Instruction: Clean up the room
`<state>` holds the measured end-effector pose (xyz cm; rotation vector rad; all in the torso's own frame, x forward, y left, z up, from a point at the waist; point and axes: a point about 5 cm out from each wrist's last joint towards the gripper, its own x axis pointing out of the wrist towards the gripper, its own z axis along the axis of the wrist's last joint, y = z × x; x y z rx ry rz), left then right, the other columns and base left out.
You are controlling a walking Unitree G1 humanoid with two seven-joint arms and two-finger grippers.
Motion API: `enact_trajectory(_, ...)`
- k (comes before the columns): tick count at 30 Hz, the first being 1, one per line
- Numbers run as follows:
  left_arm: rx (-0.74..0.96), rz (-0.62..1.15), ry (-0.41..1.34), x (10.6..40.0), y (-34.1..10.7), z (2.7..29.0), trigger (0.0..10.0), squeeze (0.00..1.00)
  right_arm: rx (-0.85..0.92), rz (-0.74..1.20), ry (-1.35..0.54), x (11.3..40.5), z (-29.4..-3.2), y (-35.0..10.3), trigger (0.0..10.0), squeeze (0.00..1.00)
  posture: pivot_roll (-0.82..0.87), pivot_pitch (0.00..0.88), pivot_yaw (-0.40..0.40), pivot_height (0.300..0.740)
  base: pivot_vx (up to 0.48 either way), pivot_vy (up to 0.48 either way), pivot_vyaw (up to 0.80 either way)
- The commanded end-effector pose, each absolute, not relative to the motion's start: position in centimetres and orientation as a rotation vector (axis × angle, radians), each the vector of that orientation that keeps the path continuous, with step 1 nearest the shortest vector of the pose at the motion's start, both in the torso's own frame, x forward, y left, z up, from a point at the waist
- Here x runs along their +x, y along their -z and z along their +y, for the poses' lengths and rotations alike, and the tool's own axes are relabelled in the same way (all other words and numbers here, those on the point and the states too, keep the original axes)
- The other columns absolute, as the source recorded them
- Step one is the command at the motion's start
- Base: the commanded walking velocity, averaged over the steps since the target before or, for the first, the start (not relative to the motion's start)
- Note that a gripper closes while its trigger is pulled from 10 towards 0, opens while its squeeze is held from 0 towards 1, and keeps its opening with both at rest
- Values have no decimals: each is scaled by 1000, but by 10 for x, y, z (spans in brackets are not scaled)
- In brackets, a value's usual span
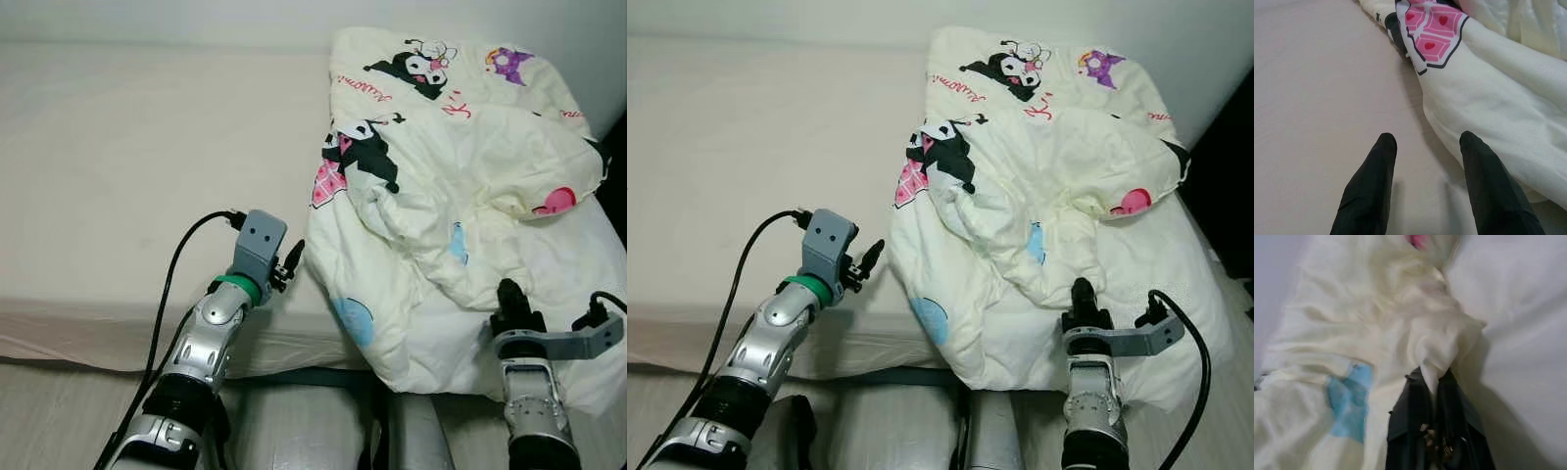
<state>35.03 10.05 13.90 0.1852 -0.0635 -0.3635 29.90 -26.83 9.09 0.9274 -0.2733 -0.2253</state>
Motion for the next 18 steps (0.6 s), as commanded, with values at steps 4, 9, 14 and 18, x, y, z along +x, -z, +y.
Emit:
enact_trajectory(4, 197, -36, 375, 347, -131, 99, 10000, 0, 854, -350, 240, 291, -278, -101, 0, 0, -35, 122, 80, 482, 0, 0, 0)
enact_trajectory(9, 197, -29, 383, 347, -128, 97, 10000, 0, 787, -366, 402, 274, -292, -100, 0, 0, -55, 125, 79, 482, 0, 0, 0)
enact_trajectory(14, 197, -28, 386, 347, -128, 97, 10000, 0, 654, -345, 538, 252, -300, -99, 10000, 0, -64, 131, 72, 482, 0, 0, 0)
enact_trajectory(18, 195, -26, 389, 346, -128, 96, 10000, 0, 614, -332, 525, 237, -293, -101, 10000, 0, -77, 140, 70, 482, 0, 0, 0)
